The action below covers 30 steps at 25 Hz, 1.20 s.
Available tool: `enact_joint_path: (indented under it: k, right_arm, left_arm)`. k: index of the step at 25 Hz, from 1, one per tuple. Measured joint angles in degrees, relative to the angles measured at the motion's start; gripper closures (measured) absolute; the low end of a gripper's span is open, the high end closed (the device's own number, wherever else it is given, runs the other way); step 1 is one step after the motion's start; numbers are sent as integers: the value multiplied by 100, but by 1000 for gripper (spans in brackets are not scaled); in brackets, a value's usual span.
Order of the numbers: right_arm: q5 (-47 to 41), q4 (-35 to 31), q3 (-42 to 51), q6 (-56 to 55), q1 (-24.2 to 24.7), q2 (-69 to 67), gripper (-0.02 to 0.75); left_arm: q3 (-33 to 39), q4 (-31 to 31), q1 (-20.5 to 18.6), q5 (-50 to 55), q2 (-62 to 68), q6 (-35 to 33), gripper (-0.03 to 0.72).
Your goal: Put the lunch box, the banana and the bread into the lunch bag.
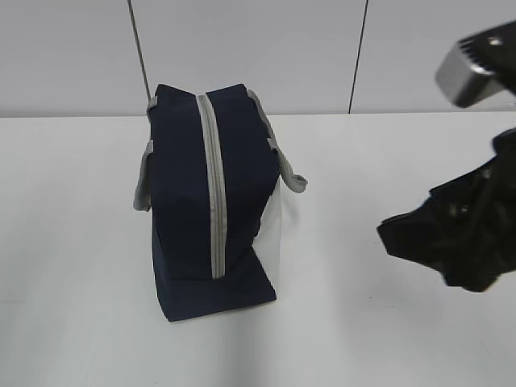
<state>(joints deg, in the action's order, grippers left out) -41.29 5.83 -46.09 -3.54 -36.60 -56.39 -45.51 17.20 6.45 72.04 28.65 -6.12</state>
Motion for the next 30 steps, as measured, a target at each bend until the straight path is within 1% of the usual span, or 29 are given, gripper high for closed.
enact_joint_path:
  k: [4, 12, 16, 22, 30]
  right_arm:
    - [-422, -30, 239, 12, 0, 960, 226]
    - [-1408, -24, 1257, -168, -13, 3142, 227]
    - [-1909, 267, 1561, -611, -13, 3910, 227]
    - [-2474, 429, 1645, -825, -13, 4336, 226]
    - [-2461, 450, 1702, -833, -13, 4362, 227]
  left_arm:
    - [428, -111, 0, 32, -737, 0, 246]
    - [920, -775, 0, 86, -1952, 5, 246]
    - [1190, -872, 0, 111, -2170, 5, 246]
    - [1238, -907, 0, 100, -2194, 5, 246]
    - [1303, -928, 0, -216, -2194, 5, 246]
